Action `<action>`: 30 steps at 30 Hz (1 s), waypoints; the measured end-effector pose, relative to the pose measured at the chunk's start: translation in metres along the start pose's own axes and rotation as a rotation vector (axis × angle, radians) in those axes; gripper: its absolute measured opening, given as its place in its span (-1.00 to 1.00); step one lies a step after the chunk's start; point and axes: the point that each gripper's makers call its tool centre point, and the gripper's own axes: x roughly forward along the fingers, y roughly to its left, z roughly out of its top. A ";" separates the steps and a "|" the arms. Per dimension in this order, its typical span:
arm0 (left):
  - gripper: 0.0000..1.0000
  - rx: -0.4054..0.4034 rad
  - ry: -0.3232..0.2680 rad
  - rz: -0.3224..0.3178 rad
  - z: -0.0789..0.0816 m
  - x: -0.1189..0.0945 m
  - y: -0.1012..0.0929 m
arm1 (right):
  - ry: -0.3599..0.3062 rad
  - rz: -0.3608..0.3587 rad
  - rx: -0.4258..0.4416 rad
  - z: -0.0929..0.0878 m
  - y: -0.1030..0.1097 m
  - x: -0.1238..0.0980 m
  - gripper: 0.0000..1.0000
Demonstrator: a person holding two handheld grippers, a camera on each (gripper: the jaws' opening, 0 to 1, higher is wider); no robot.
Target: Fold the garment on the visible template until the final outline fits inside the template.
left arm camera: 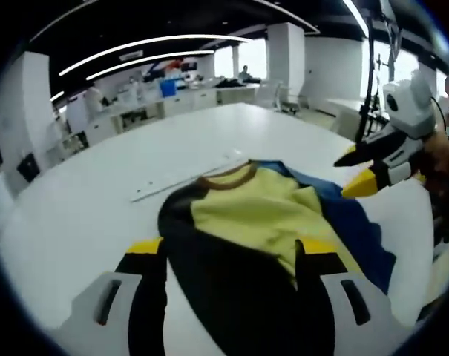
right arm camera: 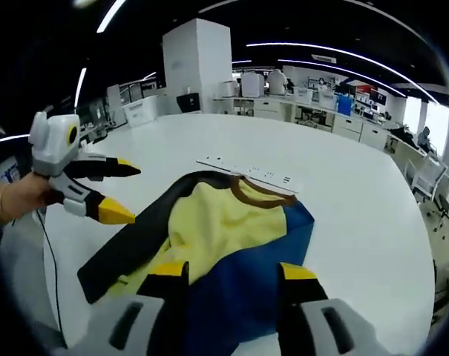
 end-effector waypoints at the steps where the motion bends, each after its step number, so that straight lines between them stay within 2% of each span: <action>1: 0.30 -0.001 0.003 0.001 -0.003 0.001 -0.002 | -0.001 -0.004 -0.005 -0.001 0.000 0.001 -0.15; 10: 0.12 -0.023 0.021 0.039 -0.021 0.007 -0.019 | 0.018 -0.011 -0.012 -0.021 0.012 0.006 -0.33; 15: -0.09 -0.070 0.031 0.068 -0.032 0.016 -0.023 | 0.027 -0.043 -0.038 -0.028 0.010 0.013 -0.46; 19: -0.24 -0.051 0.059 0.091 -0.043 0.026 -0.023 | 0.056 -0.064 -0.060 -0.038 0.006 0.017 -0.58; 20: -0.25 -0.076 0.062 0.098 -0.045 0.027 -0.023 | 0.056 -0.066 -0.059 -0.039 0.005 0.017 -0.59; 26: -0.26 -0.102 0.074 0.124 -0.046 0.034 -0.028 | 0.057 -0.093 -0.071 -0.040 0.001 0.016 -0.72; 30: -0.48 -0.060 0.096 0.147 -0.049 0.040 -0.027 | 0.051 -0.107 -0.071 -0.039 -0.001 0.016 -0.85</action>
